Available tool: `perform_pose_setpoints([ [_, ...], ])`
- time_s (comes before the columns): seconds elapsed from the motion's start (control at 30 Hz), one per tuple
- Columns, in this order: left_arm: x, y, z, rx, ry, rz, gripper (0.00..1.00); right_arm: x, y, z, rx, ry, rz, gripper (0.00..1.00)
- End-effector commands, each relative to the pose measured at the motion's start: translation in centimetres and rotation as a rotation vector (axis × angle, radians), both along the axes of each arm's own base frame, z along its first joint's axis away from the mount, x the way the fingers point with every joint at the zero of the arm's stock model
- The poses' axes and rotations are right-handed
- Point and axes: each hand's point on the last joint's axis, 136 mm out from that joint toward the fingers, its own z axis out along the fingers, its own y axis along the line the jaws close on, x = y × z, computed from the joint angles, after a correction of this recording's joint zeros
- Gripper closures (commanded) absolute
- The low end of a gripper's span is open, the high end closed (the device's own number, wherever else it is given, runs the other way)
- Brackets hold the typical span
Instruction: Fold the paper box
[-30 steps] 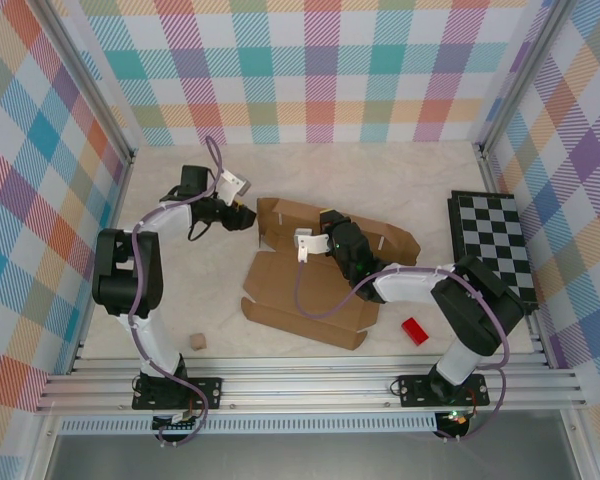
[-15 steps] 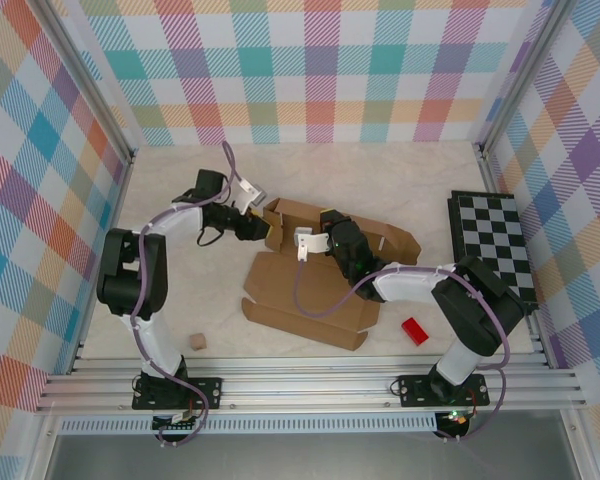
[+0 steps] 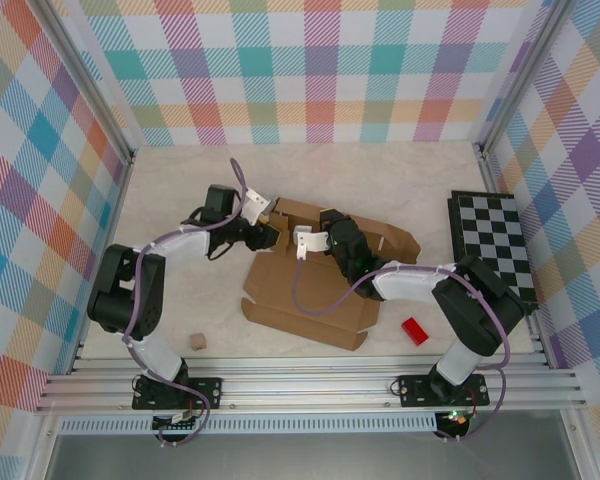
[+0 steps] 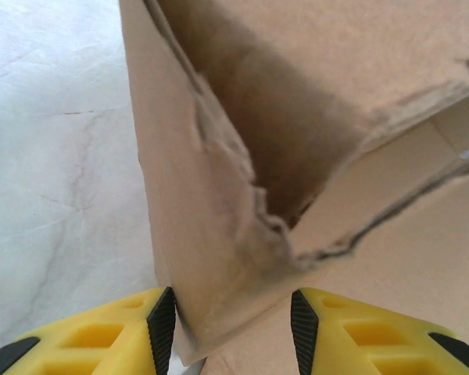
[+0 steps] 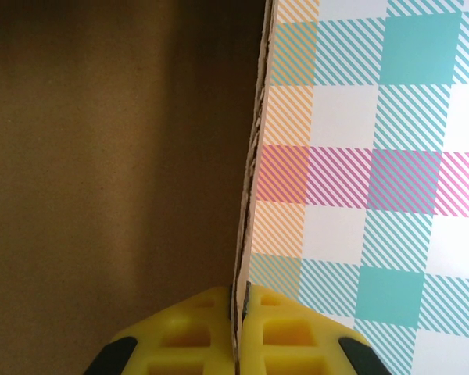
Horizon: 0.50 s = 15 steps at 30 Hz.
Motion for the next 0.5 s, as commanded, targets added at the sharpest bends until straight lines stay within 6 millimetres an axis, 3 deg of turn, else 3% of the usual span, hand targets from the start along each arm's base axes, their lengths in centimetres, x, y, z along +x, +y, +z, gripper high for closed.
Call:
perform_pose_setpoints([
  [0.0, 2.2, 0.0, 2.1, 0.032, -0.168, 0.135, 0.53, -2.1, -0.2, -5.5, -0.132, 0.171, 0.044, 1.0],
  [0.27, 3.4, 0.4, 2.6, 0.022, -0.243, 0.298, 0.62, -2.4, -0.2, -4.6, -0.108, 0.165, 0.048, 1.0],
  [0.47, 3.4, -1.5, 2.9, -0.064, -0.237, 0.361, 0.62, -2.6, 0.1, -4.4, -0.095, 0.163, 0.054, 1.0],
])
